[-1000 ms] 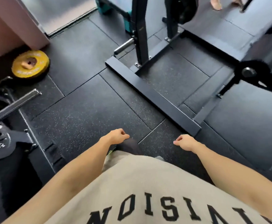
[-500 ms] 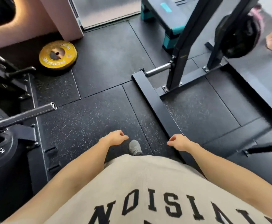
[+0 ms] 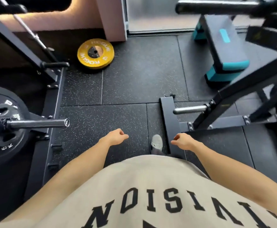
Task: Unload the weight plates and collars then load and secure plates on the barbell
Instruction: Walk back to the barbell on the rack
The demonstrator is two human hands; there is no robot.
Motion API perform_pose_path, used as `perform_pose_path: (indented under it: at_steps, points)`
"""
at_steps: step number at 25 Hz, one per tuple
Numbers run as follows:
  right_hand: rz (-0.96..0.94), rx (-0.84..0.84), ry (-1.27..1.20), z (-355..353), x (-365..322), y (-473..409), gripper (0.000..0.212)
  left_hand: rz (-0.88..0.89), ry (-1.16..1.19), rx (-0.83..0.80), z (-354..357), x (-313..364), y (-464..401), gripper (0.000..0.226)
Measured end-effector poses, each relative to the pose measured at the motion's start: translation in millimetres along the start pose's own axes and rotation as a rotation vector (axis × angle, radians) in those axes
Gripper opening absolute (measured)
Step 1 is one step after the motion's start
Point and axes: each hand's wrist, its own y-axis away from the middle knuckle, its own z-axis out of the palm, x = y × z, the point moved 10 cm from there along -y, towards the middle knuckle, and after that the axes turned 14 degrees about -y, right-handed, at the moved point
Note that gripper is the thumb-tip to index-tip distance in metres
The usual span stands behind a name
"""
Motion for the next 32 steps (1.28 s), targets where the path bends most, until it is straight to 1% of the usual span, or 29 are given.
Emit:
perform_pose_path:
  at_steps: [3, 5, 6, 8, 9, 10, 13, 16, 18, 21, 23, 24, 26, 27, 28, 32]
  points:
    - [-0.074, -0.056, 0.127, -50.3, -56.1, -48.8, 0.036, -0.116, 0.141, 0.04, -37.0, -3.7, -6.6, 0.039]
    - [-0.15, -0.09, 0.239, -73.2, -100.7, -79.3, 0.035, -0.203, 0.283, 0.079, -49.8, -14.3, -7.6, 0.039]
    - [-0.177, -0.104, 0.288, -80.8, -122.9, -90.8, 0.036, -0.241, 0.336, 0.09, -52.3, -20.6, -5.7, 0.039]
    - [-0.247, -0.155, 0.394, -81.6, -169.6, -109.0, 0.028, -0.317, 0.43, 0.108, -51.3, -38.4, -0.2, 0.038]
    - [-0.29, -0.184, 0.438, -75.8, -194.9, -114.6, 0.024, -0.358, 0.481, 0.121, -49.8, -49.6, 2.5, 0.038]
    - [-0.32, -0.211, 0.474, -67.9, -218.4, -120.0, 0.024, -0.394, 0.53, 0.133, -47.7, -61.3, 5.2, 0.038]
    - [-0.403, -0.257, 0.62, -31.1, -280.7, -131.2, 0.034, -0.47, 0.673, 0.152, -38.1, -94.0, 14.4, 0.041]
    - [-0.46, -0.303, 0.786, 9.7, -331.5, -127.4, 0.034, -0.536, 0.827, 0.191, -24.7, -118.3, 21.3, 0.041]
    - [-0.501, -0.347, 0.847, 36.6, -360.1, -128.0, 0.034, -0.581, 0.932, 0.2, -11.6, -130.3, 25.9, 0.042]
    - [-0.584, -0.424, 0.933, 70.8, -385.9, -137.1, 0.034, -0.639, 1.049, 0.195, 8.4, -138.6, 36.8, 0.04]
    - [-0.647, -0.493, 1.087, 89.9, -391.9, -141.9, 0.035, -0.678, 1.111, 0.214, 14.8, -141.2, 44.9, 0.037]
    - [-0.642, -0.527, 1.083, 97.9, -398.6, -141.2, 0.034, -0.708, 1.153, 0.237, 16.5, -144.3, 48.9, 0.035]
    - [-0.65, -0.519, 1.021, 107.5, -419.3, -131.2, 0.033, -0.759, 1.215, 0.273, 17.9, -147.7, 52.9, 0.032]
    - [-0.679, -0.513, 1.064, 112.2, -426.6, -129.1, 0.034, -0.779, 1.239, 0.277, 17.3, -146.6, 53.9, 0.031]
    - [-0.669, -0.512, 1.097, 113.3, -430.7, -129.5, 0.034, -0.795, 1.267, 0.271, 16.1, -144.1, 54.8, 0.031]
    - [-0.699, -0.587, 1.223, 122.0, -451.4, -135.3, 0.035, -0.88, 1.363, 0.286, 13.2, -138.7, 54.3, 0.036]
